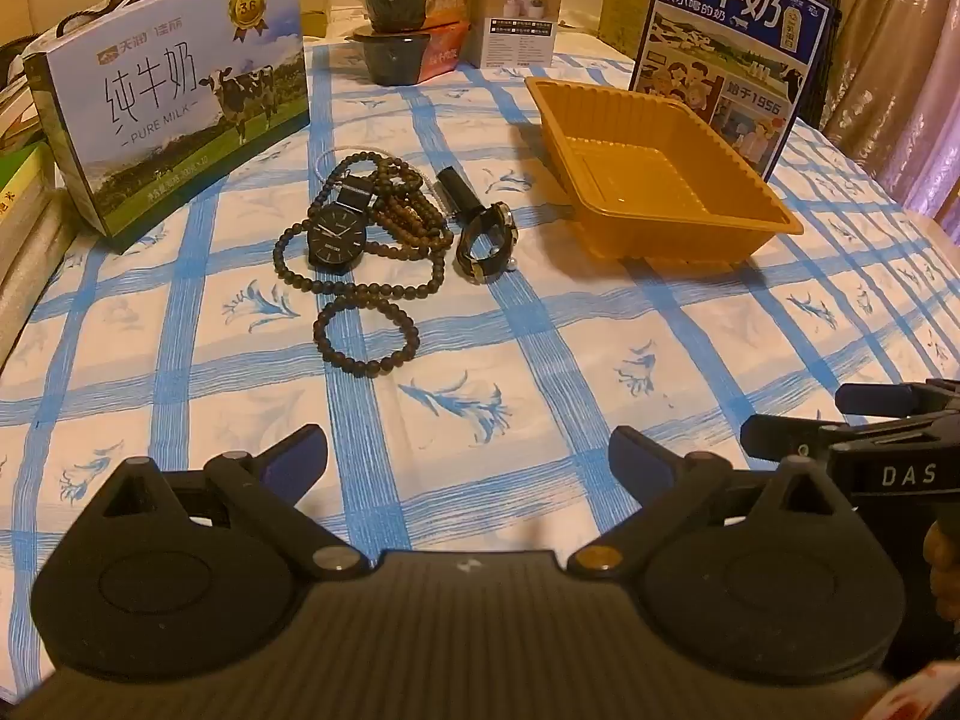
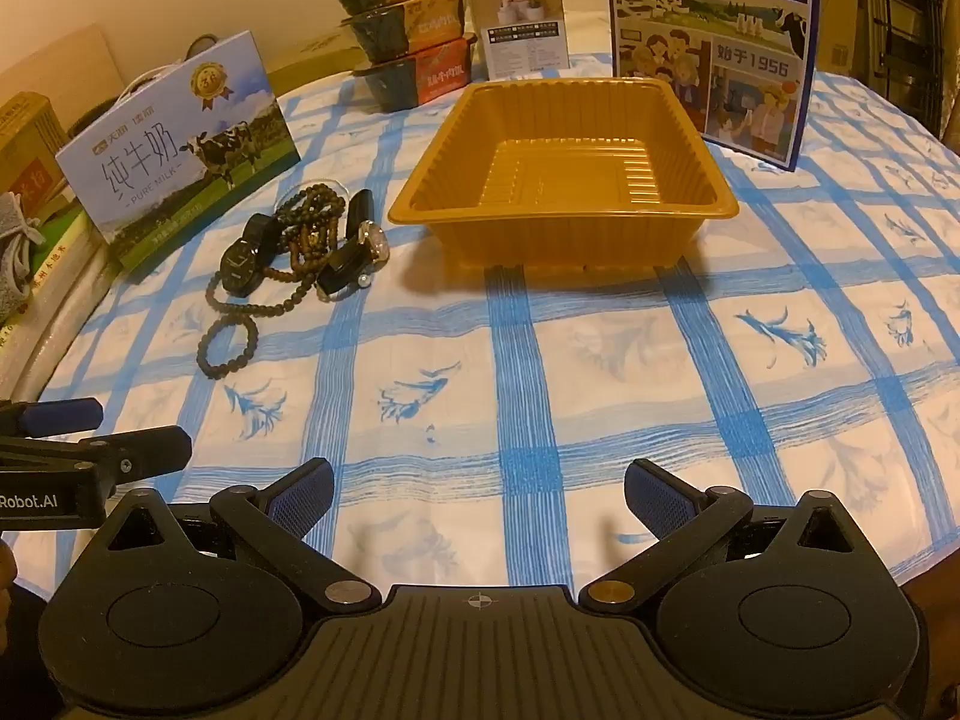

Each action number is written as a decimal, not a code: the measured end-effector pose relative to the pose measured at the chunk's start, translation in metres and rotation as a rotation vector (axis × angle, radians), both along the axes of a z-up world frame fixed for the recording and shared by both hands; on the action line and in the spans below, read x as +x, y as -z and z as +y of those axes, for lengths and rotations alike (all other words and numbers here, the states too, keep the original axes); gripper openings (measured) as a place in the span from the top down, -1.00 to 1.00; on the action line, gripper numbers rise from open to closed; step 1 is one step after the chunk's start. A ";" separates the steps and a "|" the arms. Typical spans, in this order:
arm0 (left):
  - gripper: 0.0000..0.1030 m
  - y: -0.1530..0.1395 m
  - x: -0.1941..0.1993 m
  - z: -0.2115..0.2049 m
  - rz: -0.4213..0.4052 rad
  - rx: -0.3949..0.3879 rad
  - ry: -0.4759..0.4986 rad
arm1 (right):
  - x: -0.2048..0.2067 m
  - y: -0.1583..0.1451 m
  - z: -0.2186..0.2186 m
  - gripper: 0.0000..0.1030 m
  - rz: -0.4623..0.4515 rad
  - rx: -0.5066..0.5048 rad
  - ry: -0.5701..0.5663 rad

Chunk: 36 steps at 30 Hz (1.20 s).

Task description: Organize jewelry

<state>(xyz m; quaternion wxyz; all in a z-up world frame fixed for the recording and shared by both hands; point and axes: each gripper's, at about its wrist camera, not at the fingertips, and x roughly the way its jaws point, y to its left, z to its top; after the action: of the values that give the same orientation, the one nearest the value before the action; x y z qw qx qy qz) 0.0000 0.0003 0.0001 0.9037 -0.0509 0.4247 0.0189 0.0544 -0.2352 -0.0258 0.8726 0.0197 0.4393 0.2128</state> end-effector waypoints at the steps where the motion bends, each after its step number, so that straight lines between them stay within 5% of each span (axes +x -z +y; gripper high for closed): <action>1: -0.94 0.000 0.000 0.000 0.001 -0.002 0.000 | 0.000 0.000 0.000 -0.99 0.002 0.002 -0.001; 36: -0.94 -0.001 0.000 0.002 -0.001 0.003 0.008 | -0.001 -0.003 0.002 -0.99 -0.011 0.000 -0.002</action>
<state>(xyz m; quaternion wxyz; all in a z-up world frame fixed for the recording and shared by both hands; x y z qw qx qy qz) -0.0001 0.0020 0.0012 0.9040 -0.0479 0.4246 0.0159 0.0536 -0.2336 -0.0225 0.8747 0.0180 0.4346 0.2139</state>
